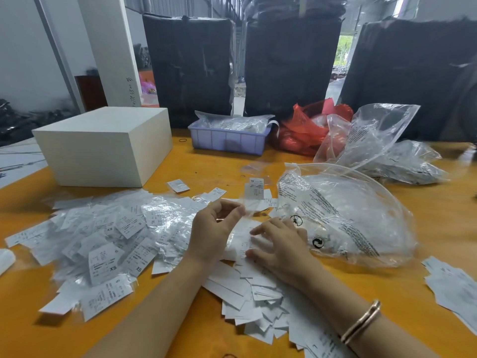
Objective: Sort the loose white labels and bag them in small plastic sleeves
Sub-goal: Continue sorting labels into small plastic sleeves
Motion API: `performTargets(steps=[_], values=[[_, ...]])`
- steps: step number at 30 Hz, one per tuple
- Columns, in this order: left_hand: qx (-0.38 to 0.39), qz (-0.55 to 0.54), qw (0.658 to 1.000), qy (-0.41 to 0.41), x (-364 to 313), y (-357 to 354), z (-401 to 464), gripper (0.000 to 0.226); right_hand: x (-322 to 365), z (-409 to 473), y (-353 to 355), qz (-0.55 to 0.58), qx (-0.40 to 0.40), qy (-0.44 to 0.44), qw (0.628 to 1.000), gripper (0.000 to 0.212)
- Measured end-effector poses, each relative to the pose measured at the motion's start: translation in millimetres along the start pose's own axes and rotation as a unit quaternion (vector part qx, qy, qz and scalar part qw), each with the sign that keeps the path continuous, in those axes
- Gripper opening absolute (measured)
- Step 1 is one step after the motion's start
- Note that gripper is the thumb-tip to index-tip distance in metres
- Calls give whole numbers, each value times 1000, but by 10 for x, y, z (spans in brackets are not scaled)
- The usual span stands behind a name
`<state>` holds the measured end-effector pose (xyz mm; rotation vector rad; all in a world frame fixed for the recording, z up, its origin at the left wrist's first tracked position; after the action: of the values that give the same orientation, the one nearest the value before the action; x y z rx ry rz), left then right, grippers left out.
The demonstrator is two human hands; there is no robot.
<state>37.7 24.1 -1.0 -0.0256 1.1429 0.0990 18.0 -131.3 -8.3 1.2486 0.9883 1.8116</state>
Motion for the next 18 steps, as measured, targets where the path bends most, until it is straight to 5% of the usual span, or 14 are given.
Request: performTargets(steps=[4,11,15,18], values=[[-1,3,1000,1,-5,-10,10,8,-16,30,-34,-37,19,4,999,59],[1,-4,1000,-12,-21,-5,-7,14,-28,7,72,159,-26,-32,986,17],[8,10,1000,-20,-26,-2,-12,17,-64,-8,183,428,-80,-60,898,11],[12,26,999,-27,-37,-6,-15,18,-122,4,234,488,-133,-75,859,9]])
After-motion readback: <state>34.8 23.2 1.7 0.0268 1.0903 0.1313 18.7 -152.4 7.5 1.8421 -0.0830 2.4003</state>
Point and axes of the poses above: each hand's wrist, its own z-axis towards the middle knuckle, its own y-axis out of the back of the hand, x = y × z, the point moved 1 cm from there along z, towards the middle knuckle, and after that the axes turned 3 degrees about -y, right-handed, at the moved point
